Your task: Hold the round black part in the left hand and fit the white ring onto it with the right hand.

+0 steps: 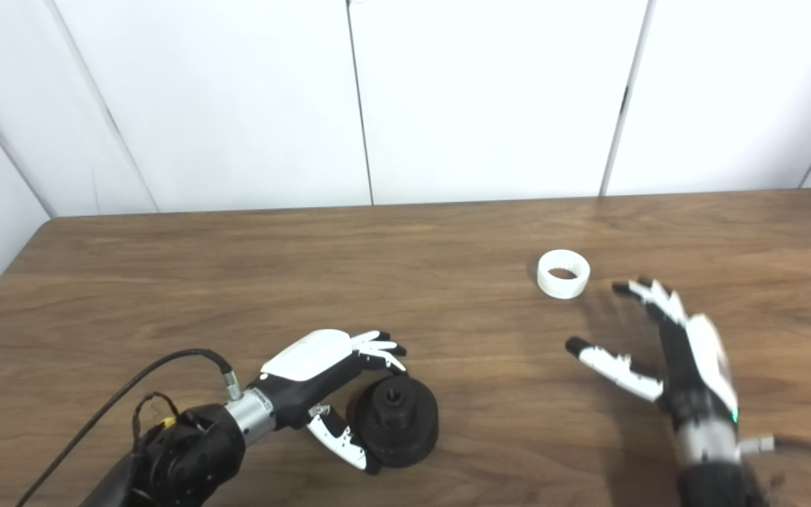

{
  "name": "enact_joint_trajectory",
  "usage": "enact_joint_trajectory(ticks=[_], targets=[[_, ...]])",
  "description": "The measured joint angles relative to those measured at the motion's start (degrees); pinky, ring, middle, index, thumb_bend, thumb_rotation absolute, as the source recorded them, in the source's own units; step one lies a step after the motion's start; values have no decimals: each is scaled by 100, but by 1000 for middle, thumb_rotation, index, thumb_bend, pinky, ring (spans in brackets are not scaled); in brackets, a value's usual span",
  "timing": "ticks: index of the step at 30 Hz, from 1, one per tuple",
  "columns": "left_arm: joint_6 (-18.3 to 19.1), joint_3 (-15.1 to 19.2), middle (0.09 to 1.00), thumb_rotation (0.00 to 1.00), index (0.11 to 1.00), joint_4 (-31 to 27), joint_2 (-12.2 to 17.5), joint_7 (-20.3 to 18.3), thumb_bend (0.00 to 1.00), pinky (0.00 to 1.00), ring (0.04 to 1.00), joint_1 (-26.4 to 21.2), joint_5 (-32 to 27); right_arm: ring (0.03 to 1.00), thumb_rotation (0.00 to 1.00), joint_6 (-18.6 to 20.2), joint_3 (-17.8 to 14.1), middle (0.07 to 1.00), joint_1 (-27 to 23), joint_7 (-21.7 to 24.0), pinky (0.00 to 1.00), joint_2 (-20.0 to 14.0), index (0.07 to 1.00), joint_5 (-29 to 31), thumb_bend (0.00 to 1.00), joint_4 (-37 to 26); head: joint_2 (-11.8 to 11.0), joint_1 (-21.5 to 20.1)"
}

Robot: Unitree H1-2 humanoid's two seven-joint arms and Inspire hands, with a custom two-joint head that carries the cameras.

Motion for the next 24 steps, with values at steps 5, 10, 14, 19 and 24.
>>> enact_joint_trajectory(ticks=[5,10,14,19,24], targets=[[-66,-1,917,205,704,27,-78,4,917,890,980,9,3,1000,359,0,181,954,-339,94,947,11,770,-17,873,290,-18,-18],[-68,28,920,196,701,32,-78,-6,916,889,978,15,3,1000,368,7,223,956,-585,156,945,-126,768,-68,855,718,-35,-44],[-114,42,919,202,699,48,-78,-9,922,887,977,14,-12,996,366,17,222,946,-851,191,936,-264,761,-66,858,992,-70,-44],[-130,64,918,196,700,63,-89,2,921,889,979,15,-23,996,356,-4,333,936,-1200,191,945,-358,751,-100,867,1757,-79,-35],[-130,87,917,175,704,62,-91,-2,920,888,979,23,-22,995,373,-57,384,940,-1381,180,927,-471,748,-75,871,2435,-97,-79]])
